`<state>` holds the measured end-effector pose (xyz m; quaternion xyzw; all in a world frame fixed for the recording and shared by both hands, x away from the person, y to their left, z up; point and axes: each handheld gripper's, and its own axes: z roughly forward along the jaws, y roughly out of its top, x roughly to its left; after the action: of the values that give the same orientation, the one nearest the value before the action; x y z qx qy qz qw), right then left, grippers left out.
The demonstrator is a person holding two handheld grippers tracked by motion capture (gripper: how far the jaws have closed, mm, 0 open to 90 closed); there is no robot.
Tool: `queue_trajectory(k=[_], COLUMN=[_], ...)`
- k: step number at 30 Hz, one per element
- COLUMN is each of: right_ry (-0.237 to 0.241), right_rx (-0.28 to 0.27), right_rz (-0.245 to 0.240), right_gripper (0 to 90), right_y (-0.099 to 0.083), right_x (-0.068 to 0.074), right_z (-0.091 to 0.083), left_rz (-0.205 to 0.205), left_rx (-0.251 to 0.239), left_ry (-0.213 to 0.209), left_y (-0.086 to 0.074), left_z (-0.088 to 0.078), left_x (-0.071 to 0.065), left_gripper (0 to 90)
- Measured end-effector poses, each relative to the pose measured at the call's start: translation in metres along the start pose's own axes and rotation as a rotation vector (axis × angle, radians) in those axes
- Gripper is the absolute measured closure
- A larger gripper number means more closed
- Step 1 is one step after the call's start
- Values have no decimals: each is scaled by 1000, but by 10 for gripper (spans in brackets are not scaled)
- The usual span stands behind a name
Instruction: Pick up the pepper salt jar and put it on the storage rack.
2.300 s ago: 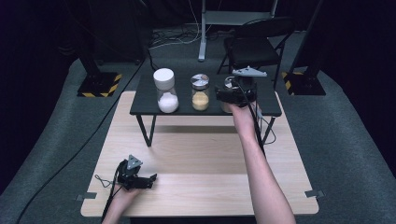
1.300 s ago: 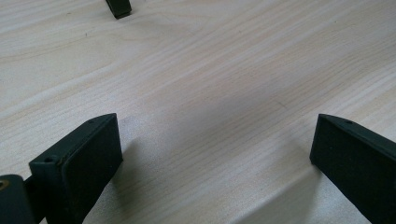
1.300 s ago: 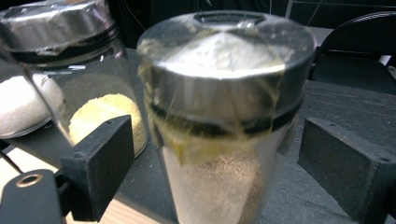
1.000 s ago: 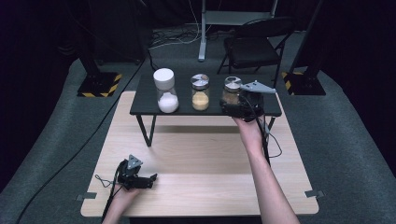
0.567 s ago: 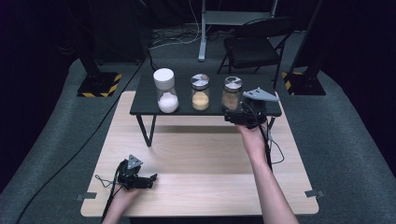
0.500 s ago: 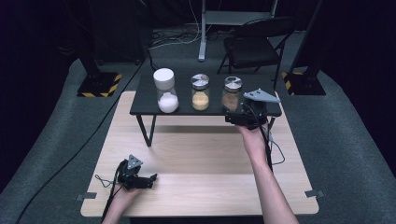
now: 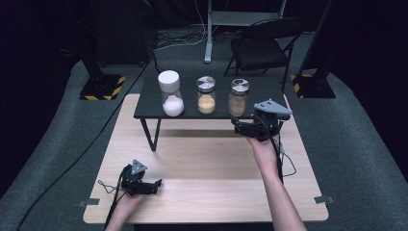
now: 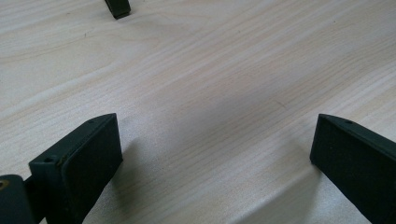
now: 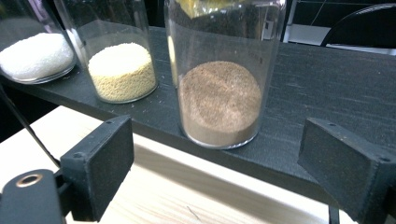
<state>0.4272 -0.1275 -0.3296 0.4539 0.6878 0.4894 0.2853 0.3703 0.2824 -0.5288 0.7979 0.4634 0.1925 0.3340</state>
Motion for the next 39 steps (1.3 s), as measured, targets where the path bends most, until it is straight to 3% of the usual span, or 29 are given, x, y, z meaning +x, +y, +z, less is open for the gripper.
queue_trajectory(k=[15, 39], right_ry=[7, 1], right_rx=[-18, 12], right_rz=[4, 32], right_gripper=[95, 95], right_y=[-23, -74], right_x=[2, -7], right_z=[-15, -28], left_rz=[-2, 0], left_rx=[-1, 1], left_ry=[1, 3], left_y=[0, 0], left_z=[0, 0], left_x=[0, -1], left_gripper=[19, 19])
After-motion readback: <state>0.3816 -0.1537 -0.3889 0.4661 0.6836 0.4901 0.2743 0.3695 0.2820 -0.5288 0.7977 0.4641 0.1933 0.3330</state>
